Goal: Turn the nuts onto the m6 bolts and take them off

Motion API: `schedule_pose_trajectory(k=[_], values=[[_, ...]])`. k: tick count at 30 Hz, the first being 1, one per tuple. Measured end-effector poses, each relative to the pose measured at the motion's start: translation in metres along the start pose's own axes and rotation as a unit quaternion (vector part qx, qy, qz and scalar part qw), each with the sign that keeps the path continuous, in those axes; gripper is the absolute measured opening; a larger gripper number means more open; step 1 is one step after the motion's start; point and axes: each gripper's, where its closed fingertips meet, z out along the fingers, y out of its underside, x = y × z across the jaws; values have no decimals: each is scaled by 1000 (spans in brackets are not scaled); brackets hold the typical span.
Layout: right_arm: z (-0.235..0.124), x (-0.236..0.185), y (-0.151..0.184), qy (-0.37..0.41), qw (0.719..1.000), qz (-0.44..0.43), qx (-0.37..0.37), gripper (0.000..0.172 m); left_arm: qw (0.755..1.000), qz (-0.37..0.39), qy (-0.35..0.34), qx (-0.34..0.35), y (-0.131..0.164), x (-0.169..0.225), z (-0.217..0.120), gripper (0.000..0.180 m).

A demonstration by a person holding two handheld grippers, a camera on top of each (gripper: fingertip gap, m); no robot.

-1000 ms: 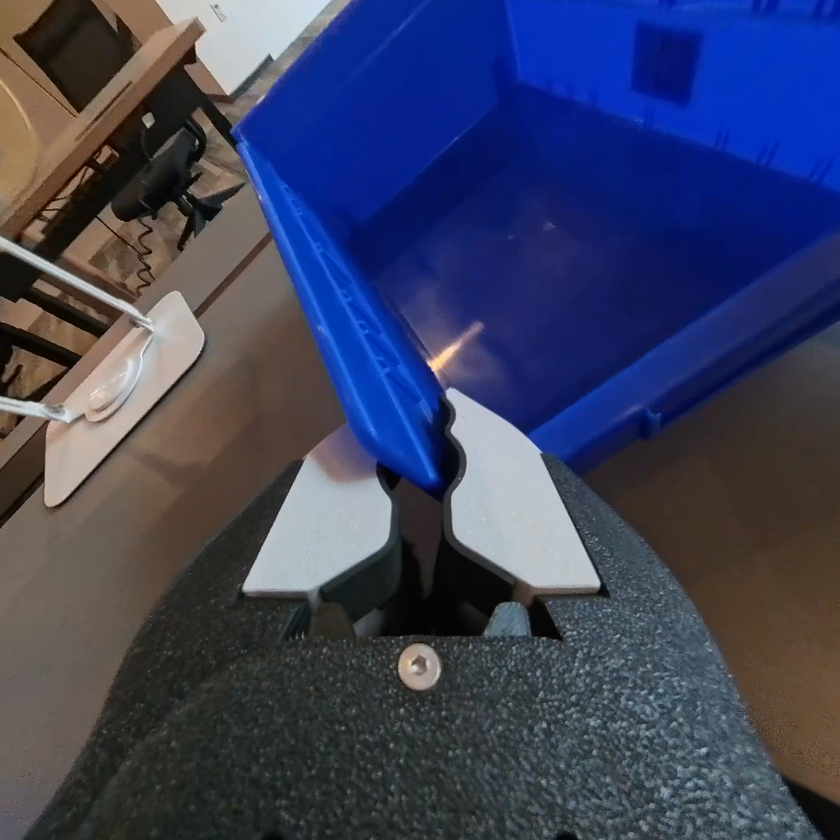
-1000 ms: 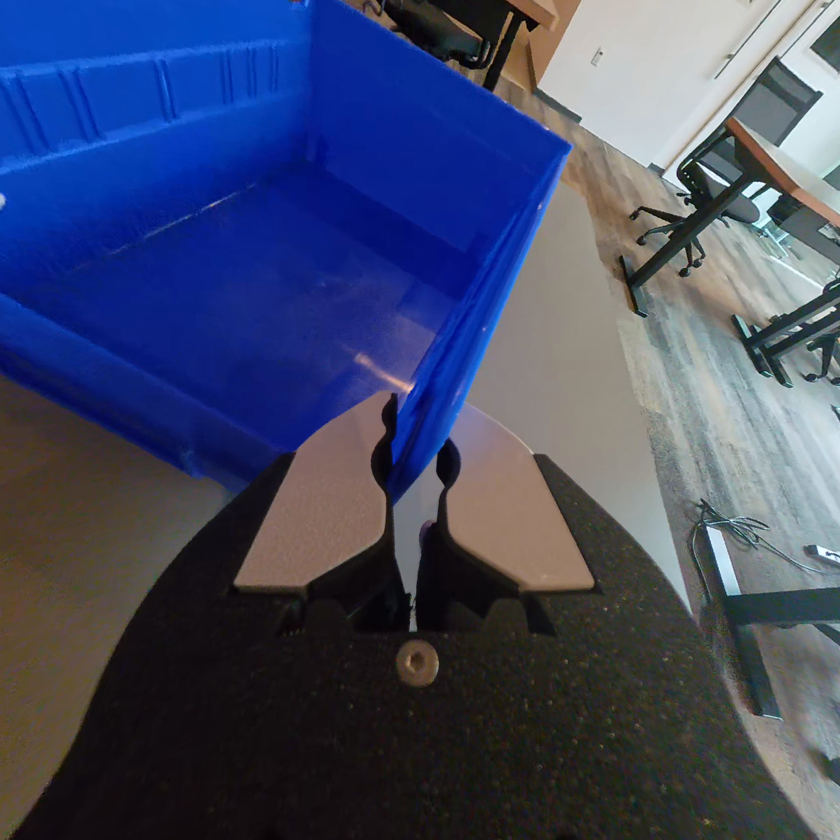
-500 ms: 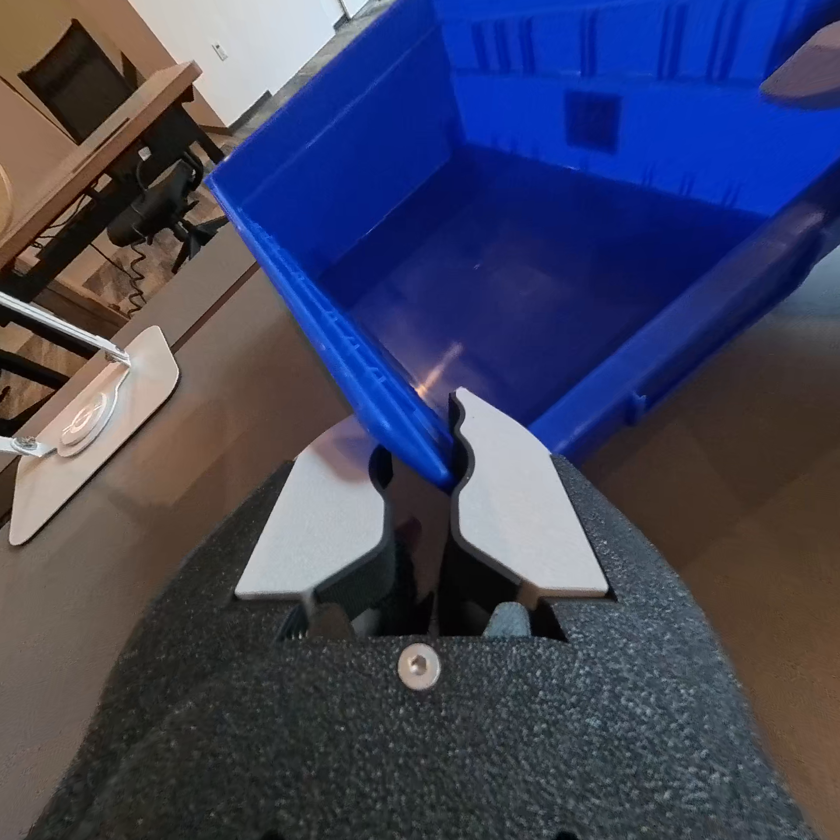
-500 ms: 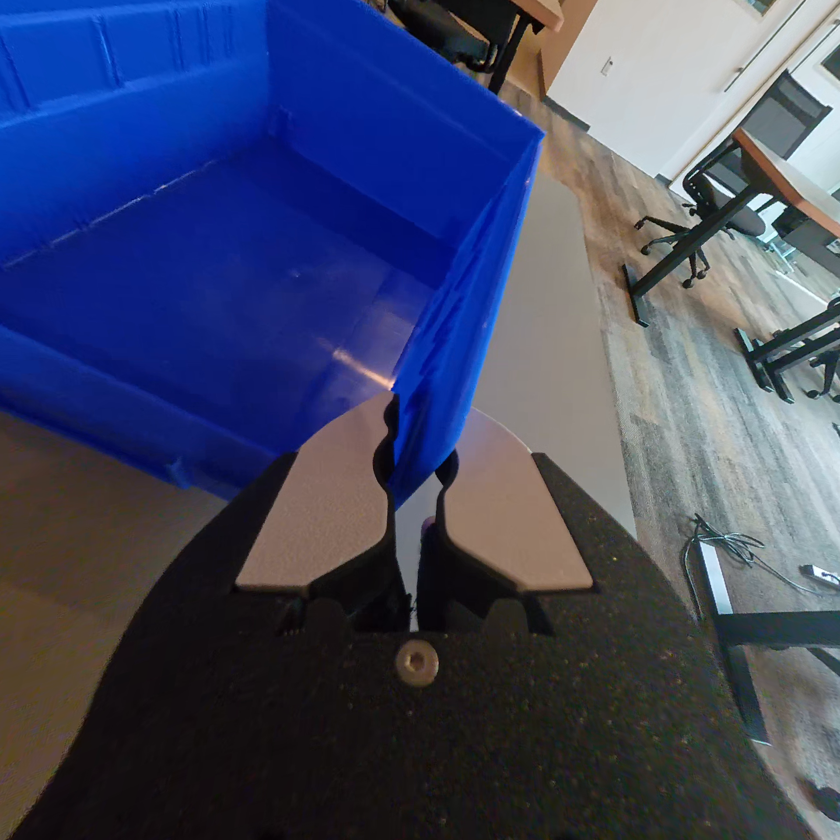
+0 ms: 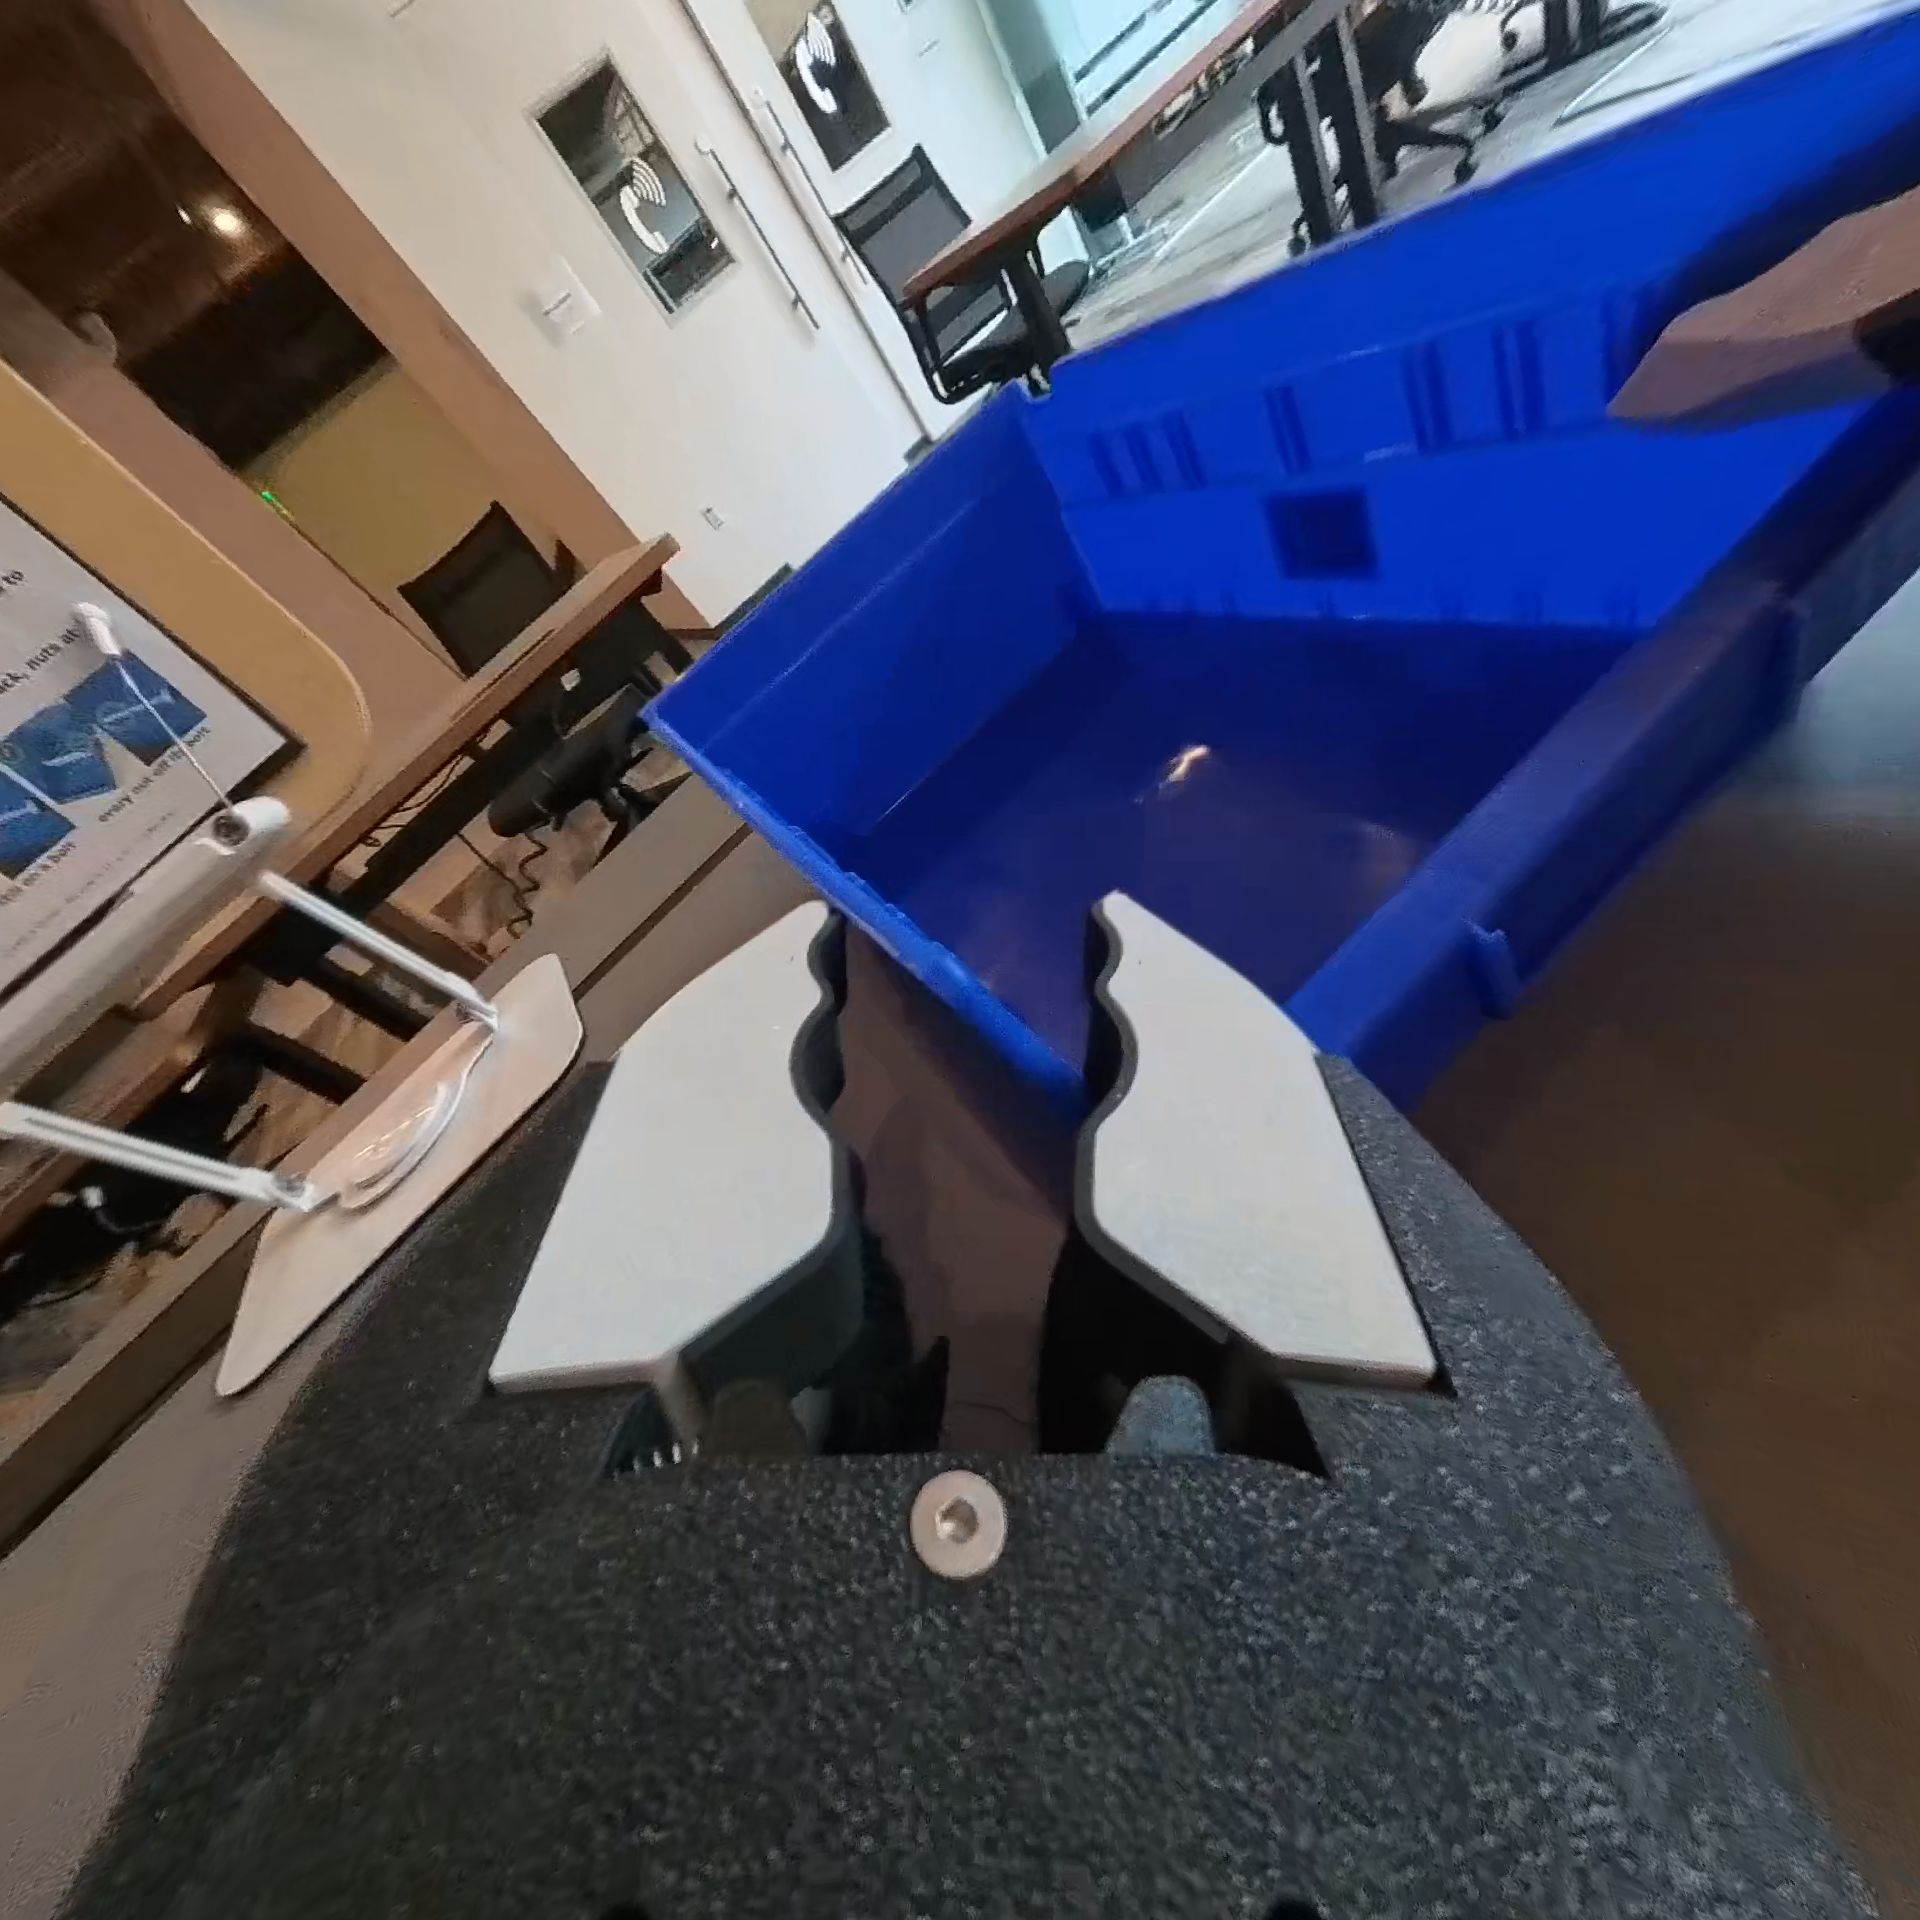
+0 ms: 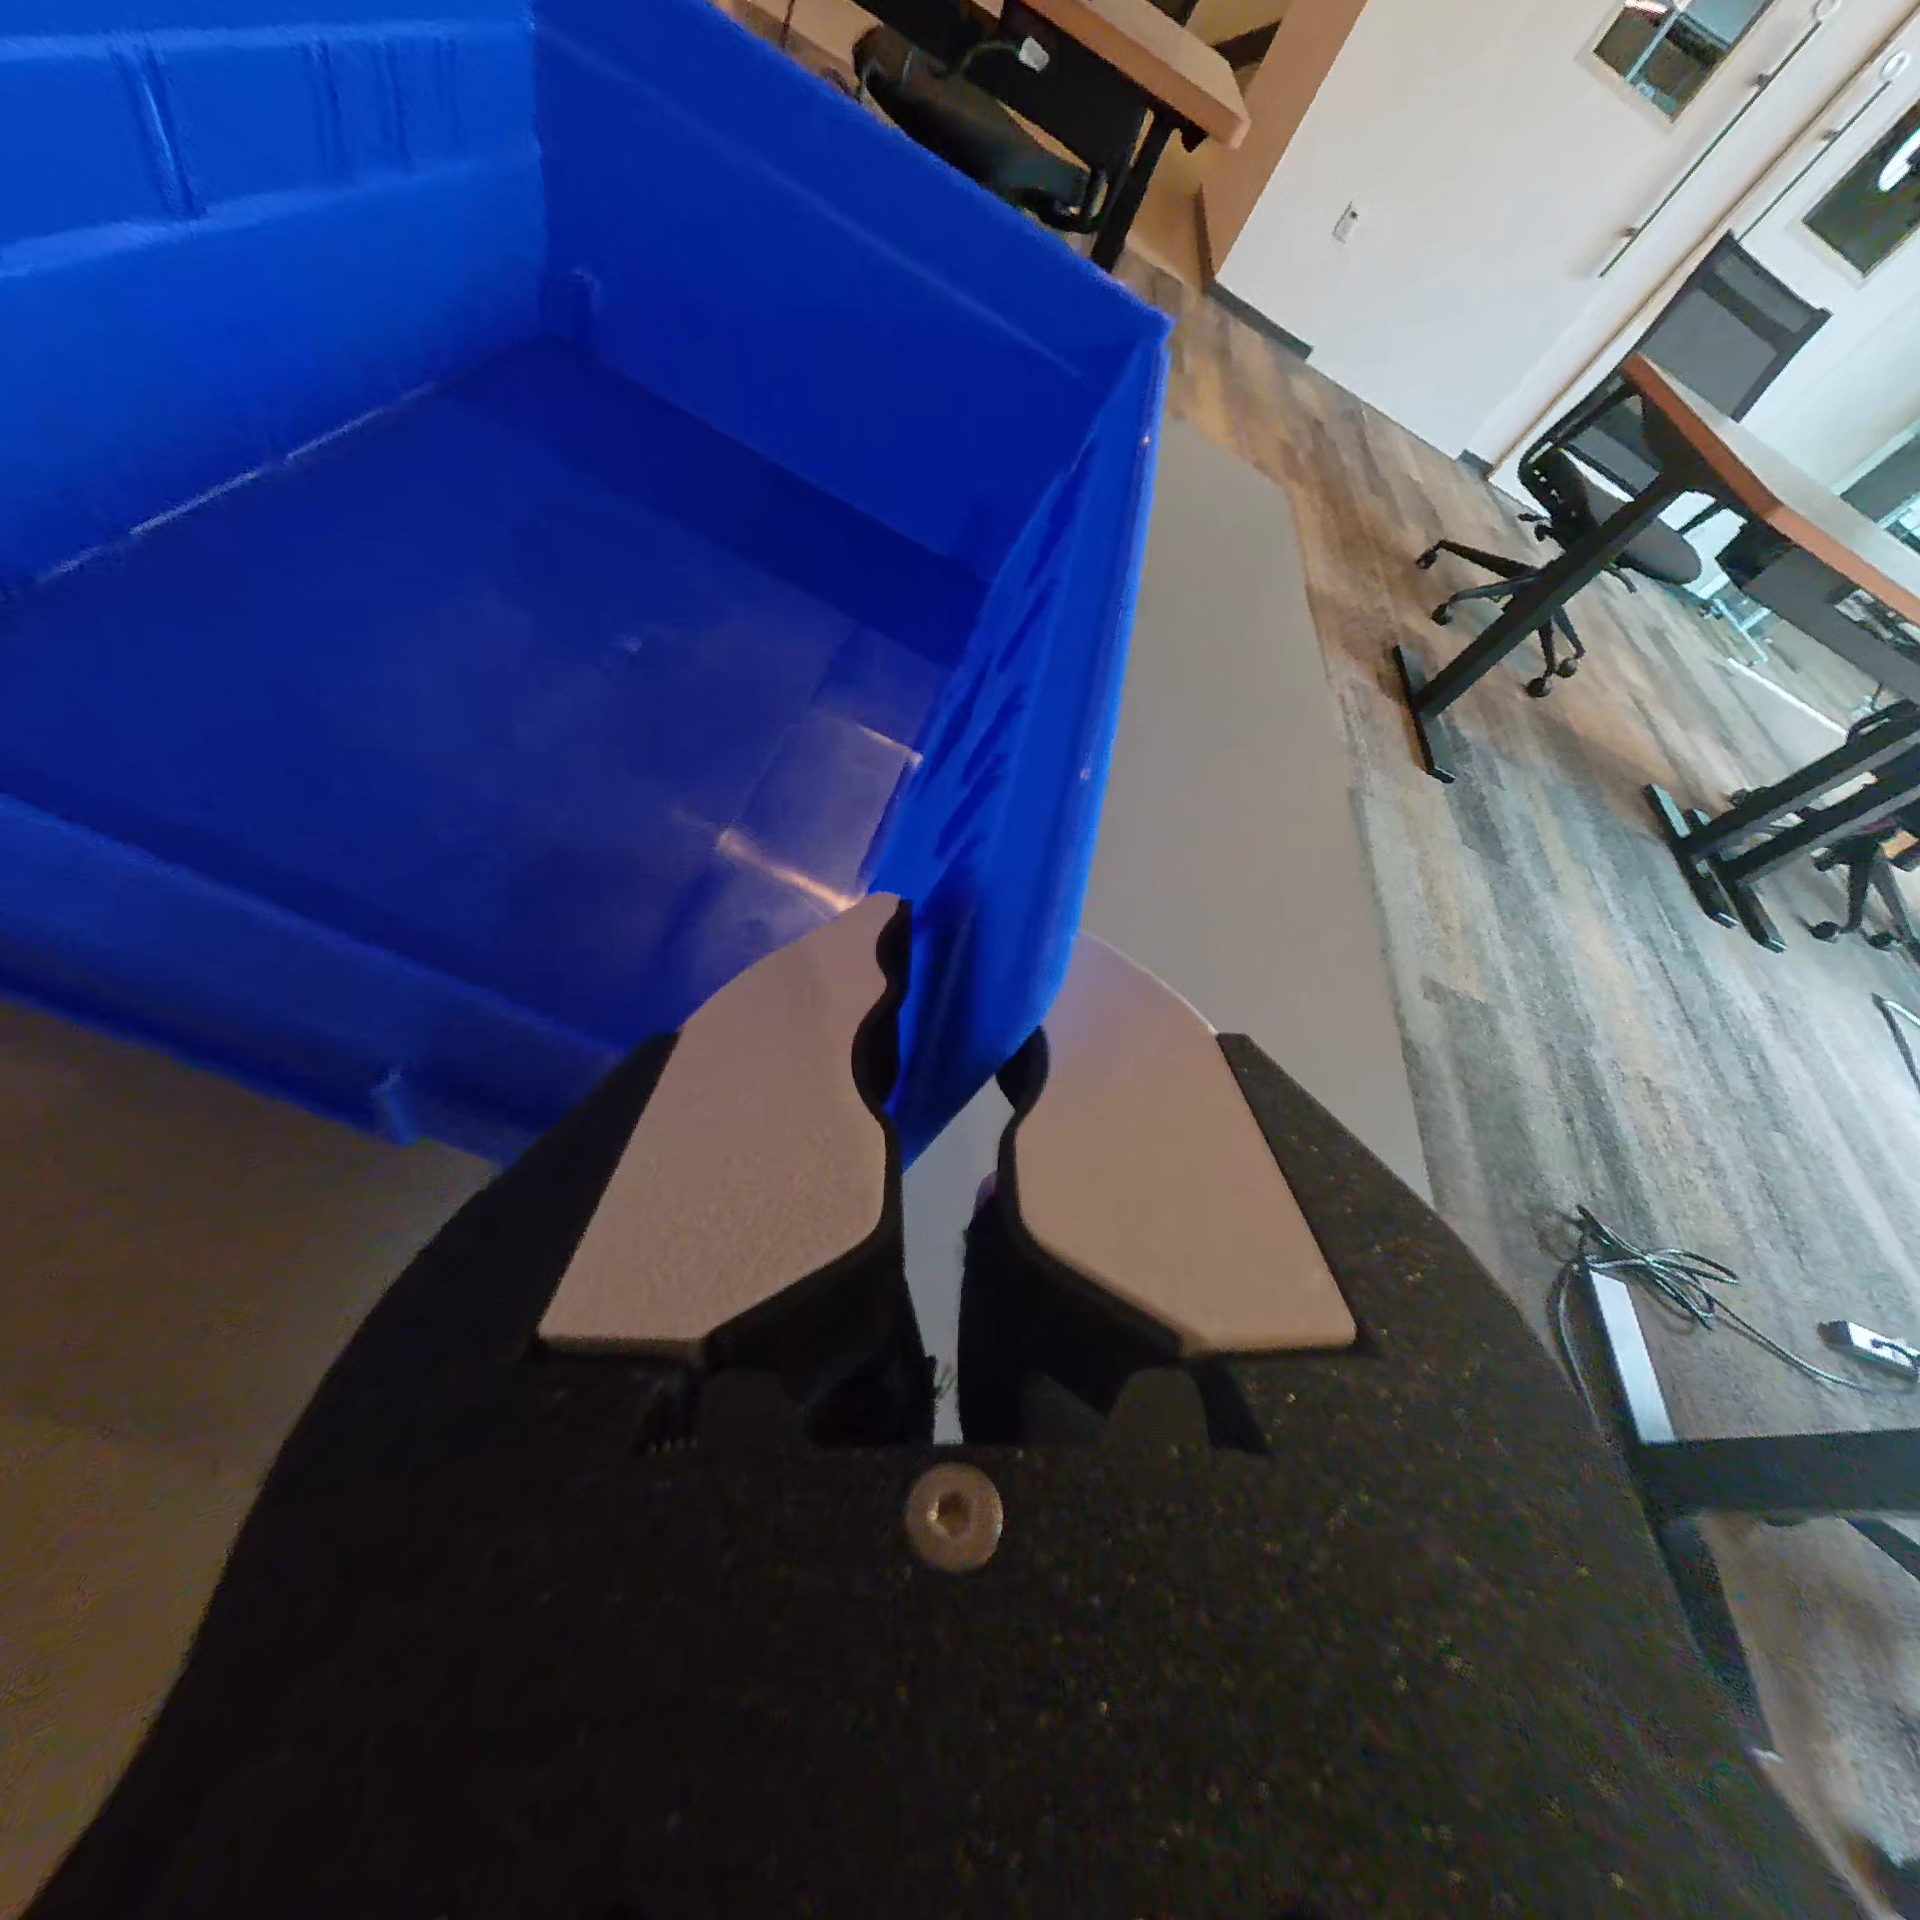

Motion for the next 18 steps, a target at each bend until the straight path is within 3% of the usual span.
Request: schedule_pose_trajectory(k=[5,8,11,18], values=[[-2,9,-5,21,1000,8,14,14,999,-10,49,0,0,9,-1,48],[-2,12,-5,30,999,14,12,13,996,-22,89,-16,2,18,0,61],[-1,14,-4,30,999,21,8,17,990,-77,114,-12,-2,18,-3,78],[-5,22,-6,32,998,46,7,25,965,-209,157,12,-8,3,-15,92]])
